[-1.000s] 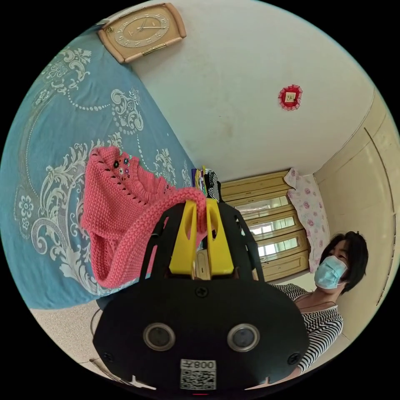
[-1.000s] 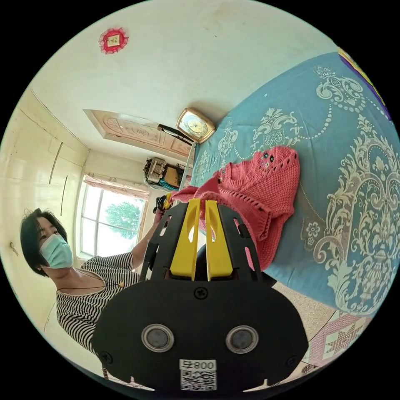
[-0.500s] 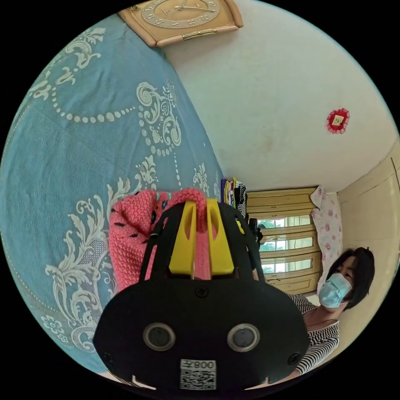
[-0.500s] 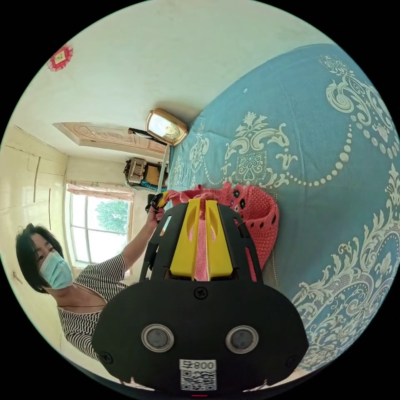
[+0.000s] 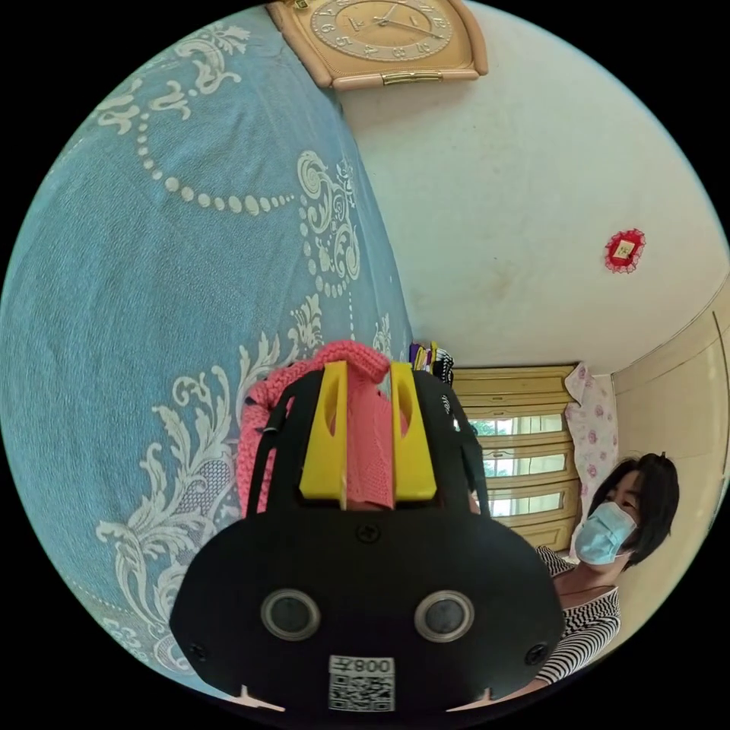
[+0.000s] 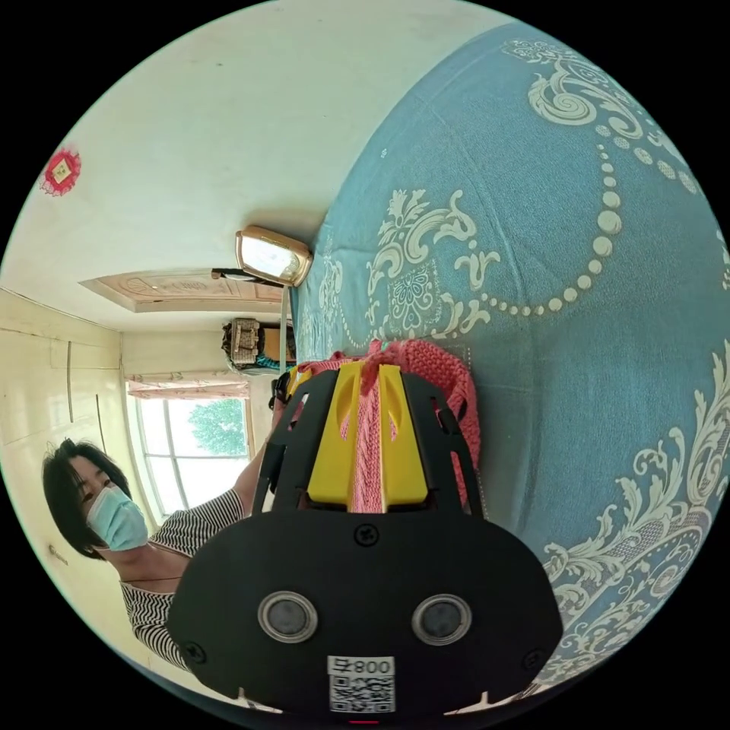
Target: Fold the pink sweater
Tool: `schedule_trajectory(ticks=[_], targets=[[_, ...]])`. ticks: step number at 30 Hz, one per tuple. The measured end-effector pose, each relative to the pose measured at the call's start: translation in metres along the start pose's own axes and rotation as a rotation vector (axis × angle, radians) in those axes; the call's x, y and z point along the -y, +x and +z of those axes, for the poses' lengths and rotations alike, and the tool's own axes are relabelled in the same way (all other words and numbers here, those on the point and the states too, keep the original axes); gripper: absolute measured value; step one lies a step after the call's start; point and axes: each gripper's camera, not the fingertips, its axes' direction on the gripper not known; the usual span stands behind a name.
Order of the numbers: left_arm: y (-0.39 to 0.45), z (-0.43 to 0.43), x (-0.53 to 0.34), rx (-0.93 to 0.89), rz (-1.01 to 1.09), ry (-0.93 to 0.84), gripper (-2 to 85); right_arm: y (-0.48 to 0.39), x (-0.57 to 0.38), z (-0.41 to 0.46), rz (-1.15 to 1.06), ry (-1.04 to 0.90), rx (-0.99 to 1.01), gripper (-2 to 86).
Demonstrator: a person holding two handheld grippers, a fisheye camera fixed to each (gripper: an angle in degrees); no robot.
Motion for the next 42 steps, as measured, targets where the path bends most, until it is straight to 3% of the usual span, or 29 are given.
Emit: schedule_trajectory(ticks=[6,10,13,17,19,23,28,32,33,37,42], targets=[[0.023,-0.001,-0.012,0.006,0.025,0.097,9.4,-0.025,-0.007,0.003,-0.039,0.152,0.026,5.8],[0.05,0.012,-0.029,0.05,0.125,0.097,9.0,-0.064,-0.019,0.052,-0.149,0.011,-0.059,5.4],[0.077,0.048,-0.047,0.097,0.254,-0.045,7.6,-0.098,-0.034,0.113,-0.269,-0.136,-0.136,3.7],[0.081,0.108,-0.064,0.307,0.321,-0.233,4.0,-0.117,-0.049,0.198,-0.363,-0.277,-0.289,1.2],[0.074,0.125,-0.066,0.441,0.297,-0.271,2.0,-0.107,-0.052,0.25,-0.376,-0.354,-0.483,0.5],[0.09,0.133,-0.077,0.48,0.368,-0.26,0.8,-0.112,-0.057,0.269,-0.359,-0.312,-0.469,0.2],[0.128,0.151,-0.135,0.412,0.591,-0.323,0.5,-0.147,-0.122,0.273,-0.48,-0.168,-0.601,0.1],[0.11,0.199,-0.177,0.602,0.684,-0.49,0.3,-0.124,-0.159,0.321,-0.47,-0.255,-0.717,0.2],[0.109,0.196,-0.178,0.587,0.65,-0.45,0.3,-0.122,-0.165,0.326,-0.473,-0.18,-0.691,0.2],[0.122,0.176,-0.19,0.656,0.648,-0.405,0.3,-0.141,-0.171,0.337,-0.445,-0.177,-0.711,0.2],[0.104,0.131,-0.235,0.929,0.643,-0.297,0.4,-0.143,-0.223,0.343,-0.449,-0.085,-0.888,0.2]])
